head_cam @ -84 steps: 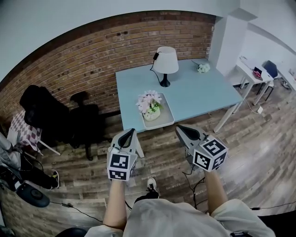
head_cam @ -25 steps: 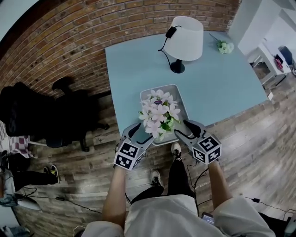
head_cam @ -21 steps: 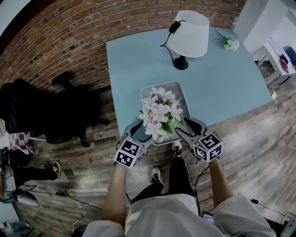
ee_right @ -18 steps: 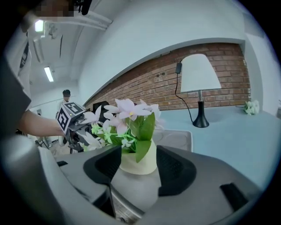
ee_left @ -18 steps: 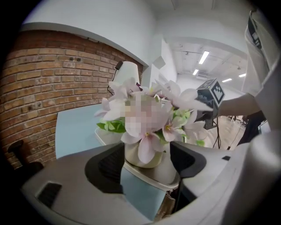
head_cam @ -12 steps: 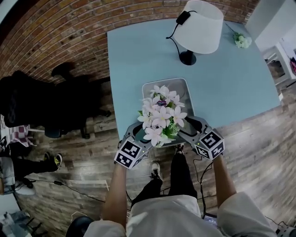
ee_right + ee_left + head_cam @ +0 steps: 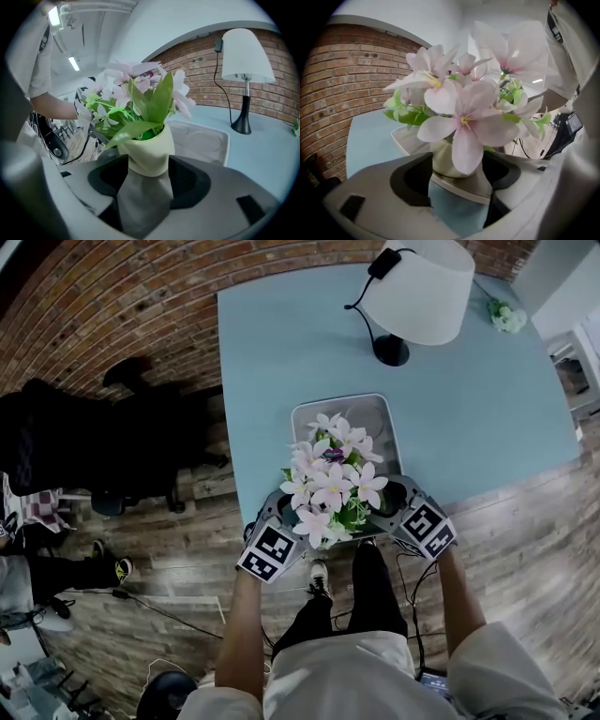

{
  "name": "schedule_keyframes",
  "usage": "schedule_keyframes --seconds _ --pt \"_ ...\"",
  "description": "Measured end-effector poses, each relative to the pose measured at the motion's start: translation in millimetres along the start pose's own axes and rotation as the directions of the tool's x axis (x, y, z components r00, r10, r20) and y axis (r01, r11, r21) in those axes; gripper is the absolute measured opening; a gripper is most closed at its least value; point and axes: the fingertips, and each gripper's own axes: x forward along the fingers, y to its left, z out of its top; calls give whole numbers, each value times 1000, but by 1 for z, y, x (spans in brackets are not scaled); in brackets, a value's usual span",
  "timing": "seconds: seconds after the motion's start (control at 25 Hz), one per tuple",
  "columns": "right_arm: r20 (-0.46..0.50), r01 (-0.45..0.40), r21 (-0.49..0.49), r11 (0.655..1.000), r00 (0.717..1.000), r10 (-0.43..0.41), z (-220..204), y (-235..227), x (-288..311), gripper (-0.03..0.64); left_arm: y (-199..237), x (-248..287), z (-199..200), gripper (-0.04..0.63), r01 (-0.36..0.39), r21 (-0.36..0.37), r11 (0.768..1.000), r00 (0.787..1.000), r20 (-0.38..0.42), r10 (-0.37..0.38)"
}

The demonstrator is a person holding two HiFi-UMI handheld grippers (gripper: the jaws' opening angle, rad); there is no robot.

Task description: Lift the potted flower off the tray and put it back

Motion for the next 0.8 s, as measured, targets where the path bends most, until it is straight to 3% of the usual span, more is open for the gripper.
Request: schedule_keyframes --seconds 0.16,0.8 --pt "9 -27 -16 999 1000 27 1 1 5 290 2 1 0 357 6 -4 1000 1000 15 -6" --pt "58 35 -1 999 998 -35 12 6 -2 281 0 -8 11 350 -33 -23 999 998 46 34"
